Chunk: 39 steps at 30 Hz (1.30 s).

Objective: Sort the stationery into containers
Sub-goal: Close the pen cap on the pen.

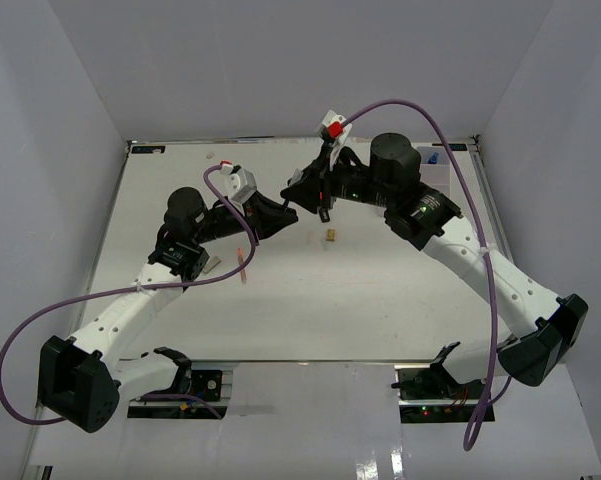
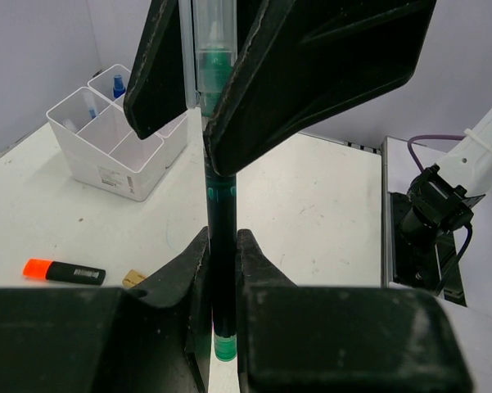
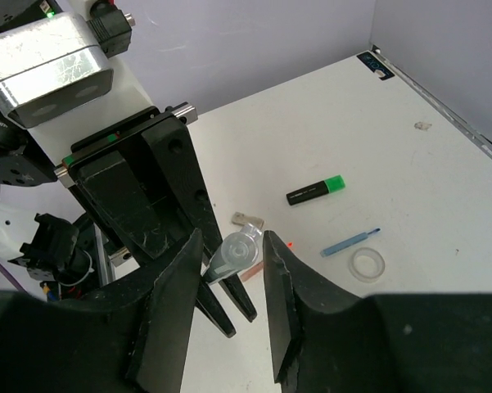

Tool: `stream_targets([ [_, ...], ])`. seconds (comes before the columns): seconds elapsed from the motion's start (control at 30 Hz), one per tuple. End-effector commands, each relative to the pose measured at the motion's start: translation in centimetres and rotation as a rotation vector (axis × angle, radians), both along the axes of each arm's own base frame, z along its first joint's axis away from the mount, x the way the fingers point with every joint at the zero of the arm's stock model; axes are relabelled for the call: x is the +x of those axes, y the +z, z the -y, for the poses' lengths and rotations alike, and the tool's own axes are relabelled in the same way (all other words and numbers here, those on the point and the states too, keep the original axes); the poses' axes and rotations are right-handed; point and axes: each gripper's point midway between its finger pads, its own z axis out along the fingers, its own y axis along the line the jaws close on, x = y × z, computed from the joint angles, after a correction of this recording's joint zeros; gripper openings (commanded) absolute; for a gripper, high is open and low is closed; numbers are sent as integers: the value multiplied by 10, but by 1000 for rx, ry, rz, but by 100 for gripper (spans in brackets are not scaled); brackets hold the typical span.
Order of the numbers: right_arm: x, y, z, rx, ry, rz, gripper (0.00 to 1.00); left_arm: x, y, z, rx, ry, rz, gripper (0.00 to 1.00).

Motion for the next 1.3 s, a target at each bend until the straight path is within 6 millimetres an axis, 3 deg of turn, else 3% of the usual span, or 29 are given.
stream_targets([
  [0.0, -6, 23, 3, 35, 18, 36, 43, -8, 5, 0, -7, -21, 35, 0],
  [0.13, -10, 21, 9, 28, 6, 38, 58, -6, 6, -1, -13, -12, 33, 0],
  [0.27, -17, 22, 20, 26, -16, 40, 68, -7, 7, -1, -18, -11, 31, 0],
  [0.47, -13, 52, 43, 55, -103, 122, 75, -8, 8, 0, -23, -20, 23, 0],
  [0.6, -15, 66, 39, 71, -75, 137, 76, -10, 9, 0, -26, -24, 22, 0],
  [1.27, 3, 53, 17, 76, -55, 93, 59, -11, 6, 2, -23, -46, 19, 0],
])
